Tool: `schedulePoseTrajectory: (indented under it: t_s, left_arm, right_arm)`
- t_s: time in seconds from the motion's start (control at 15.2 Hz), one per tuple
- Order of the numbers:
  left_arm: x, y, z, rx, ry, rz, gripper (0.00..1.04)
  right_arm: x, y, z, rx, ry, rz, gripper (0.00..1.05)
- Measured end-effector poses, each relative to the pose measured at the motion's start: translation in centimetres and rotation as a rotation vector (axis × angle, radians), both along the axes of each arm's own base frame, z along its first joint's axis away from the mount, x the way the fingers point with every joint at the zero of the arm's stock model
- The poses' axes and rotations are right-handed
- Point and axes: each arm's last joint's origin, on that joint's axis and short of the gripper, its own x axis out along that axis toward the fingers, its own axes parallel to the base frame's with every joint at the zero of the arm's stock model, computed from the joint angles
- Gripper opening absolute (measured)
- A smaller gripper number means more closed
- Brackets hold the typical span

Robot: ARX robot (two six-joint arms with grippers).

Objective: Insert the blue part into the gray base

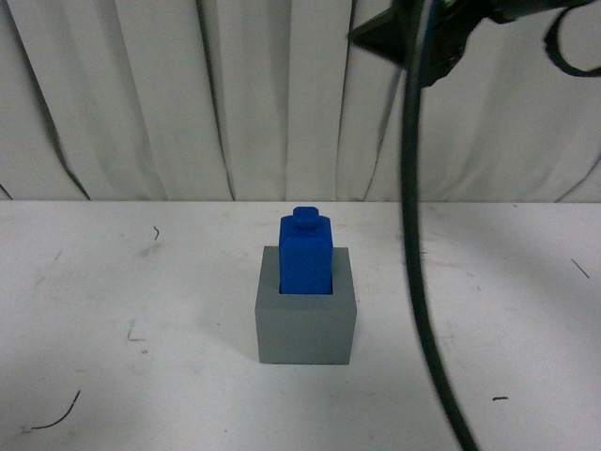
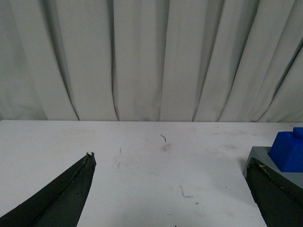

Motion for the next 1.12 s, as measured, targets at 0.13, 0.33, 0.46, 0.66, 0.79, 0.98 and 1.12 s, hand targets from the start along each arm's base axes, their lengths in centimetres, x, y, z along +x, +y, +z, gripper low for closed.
schedulePoseTrajectory:
  t_s: [0.13, 0.33, 0.46, 0.66, 0.79, 0.98, 1.12]
  left_arm:
    - [0.0, 0.0, 0.0, 0.0, 0.0, 0.0, 0.98]
    - [0.0, 0.0, 0.0, 0.0, 0.0, 0.0, 0.98]
    - [0.0, 0.0, 0.0, 0.0, 0.0, 0.0, 0.98]
    - [0.0, 0.0, 0.0, 0.0, 0.0, 0.0, 0.98]
    - [0.0, 0.0, 0.0, 0.0, 0.0, 0.0, 0.98]
    - [0.0, 0.0, 0.0, 0.0, 0.0, 0.0, 0.98]
    - [0.0, 0.0, 0.0, 0.0, 0.0, 0.0, 0.98]
  right_arm:
    - [-4.3, -7.1, -2.5, 0.328, 0.032, -0.493, 0.98]
    - [-14.2, -13.2, -4.3, 0.59, -0.032, -0.74, 0.88]
    - [-19.3, -14.1, -5.7, 0.496, -0.023, -0.774, 0.66]
    - [-24.9, -12.2, -6.1, 0.464, -0.108, -0.736, 0.24]
    - [-25.5, -11.6, -6.7, 0.462, -0.114, -0.738, 0.06]
    - [-27.4, -9.4, -8.8, 0.453, -0.093, -0.736, 0.02]
    - [-27.8, -9.5, -8.9, 0.455, -0.104, -0.747, 0.02]
